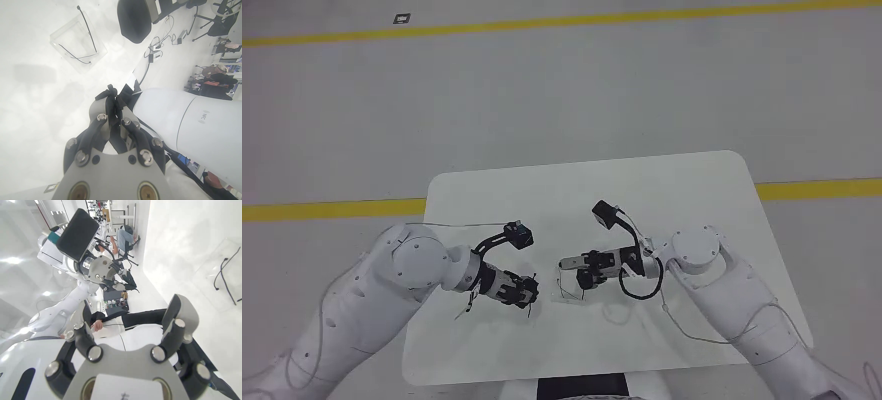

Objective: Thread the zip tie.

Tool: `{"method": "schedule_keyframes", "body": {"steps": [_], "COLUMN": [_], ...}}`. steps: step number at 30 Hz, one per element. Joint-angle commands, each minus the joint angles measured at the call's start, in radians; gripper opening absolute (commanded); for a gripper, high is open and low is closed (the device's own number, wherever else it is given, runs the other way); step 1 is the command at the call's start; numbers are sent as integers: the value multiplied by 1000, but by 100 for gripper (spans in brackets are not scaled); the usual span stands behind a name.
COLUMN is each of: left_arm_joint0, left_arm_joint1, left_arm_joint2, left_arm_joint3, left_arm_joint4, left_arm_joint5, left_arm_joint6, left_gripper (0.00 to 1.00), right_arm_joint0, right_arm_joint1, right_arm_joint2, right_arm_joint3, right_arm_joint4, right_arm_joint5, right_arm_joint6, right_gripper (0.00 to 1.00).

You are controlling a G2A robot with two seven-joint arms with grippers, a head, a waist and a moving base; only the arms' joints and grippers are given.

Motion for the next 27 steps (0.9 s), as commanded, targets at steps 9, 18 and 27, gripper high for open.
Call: {"method": "schedule_keyframes", "body": {"steps": [9, 18, 27], "left_arm_joint0": [0, 0, 0], "left_arm_joint1": [0, 0, 0], "left_arm_joint2": [0, 0, 0], "left_arm_joint3": [0, 0, 0], "left_arm_joint4": [0, 0, 0], "left_arm_joint5": [0, 0, 0], "left_arm_joint6": [0, 0, 0], "left_gripper": [0, 0, 0], "right_arm_joint0": [0, 0, 32], "right_arm_joint1": [0, 0, -3], "right_arm_joint2": [0, 0, -51], "right_arm_joint3": [0, 0, -5], "right_arm_joint4": [0, 0, -37], "right_arm_joint5": [0, 0, 38], "right_arm_joint6": [0, 0, 3], "right_gripper": [100, 100, 100]}}
